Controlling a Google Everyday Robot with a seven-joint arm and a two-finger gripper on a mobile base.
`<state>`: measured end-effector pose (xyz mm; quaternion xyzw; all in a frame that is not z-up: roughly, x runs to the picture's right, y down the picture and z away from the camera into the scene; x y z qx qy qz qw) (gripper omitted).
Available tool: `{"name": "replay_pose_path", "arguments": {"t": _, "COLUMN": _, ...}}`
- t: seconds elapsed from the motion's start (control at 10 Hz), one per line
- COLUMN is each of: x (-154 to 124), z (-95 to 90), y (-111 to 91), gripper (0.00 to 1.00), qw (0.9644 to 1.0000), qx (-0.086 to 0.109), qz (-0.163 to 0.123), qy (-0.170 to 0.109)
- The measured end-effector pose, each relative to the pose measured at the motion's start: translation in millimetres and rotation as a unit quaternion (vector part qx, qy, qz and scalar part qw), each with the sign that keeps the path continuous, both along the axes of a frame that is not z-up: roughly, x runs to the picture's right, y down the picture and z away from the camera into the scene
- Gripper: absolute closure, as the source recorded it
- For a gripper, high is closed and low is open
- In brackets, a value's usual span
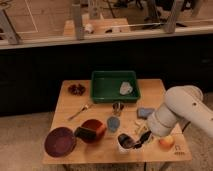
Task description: Place brush in paper cup
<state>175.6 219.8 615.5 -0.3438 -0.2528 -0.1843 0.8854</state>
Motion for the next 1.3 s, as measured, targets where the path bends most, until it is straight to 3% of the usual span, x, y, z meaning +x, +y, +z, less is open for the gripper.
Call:
{"name": "replay_pose_path", "arguments": {"t": 0.1, "x": 1.0, "z": -0.9, "y": 0.3, "gripper": 0.81, "qw": 1.0000, "qx": -0.001, "qz": 0.001, "qy": 0.001}}
{"name": "replay_pose_path", "arguments": {"t": 0.6, "x": -1.0, "z": 5.7, "y": -5.7, "gripper": 0.27, "qw": 0.9999, "qx": 0.001, "qz": 0.000, "qy": 0.015}}
{"name": "replay_pose_path", "arguments": {"t": 0.8, "x": -1.1, "z": 5.5, "y": -6.3, "gripper": 0.20, "qw": 0.9999, "qx": 0.001, "qz": 0.001, "qy": 0.015}}
{"name": "replay_pose_path", "arguments": {"t": 1.3, "x": 1.8, "z": 11.9, "y": -26.4, "gripper": 0.20, "qw": 0.9984, "qx": 0.019, "qz": 0.028, "qy": 0.044}}
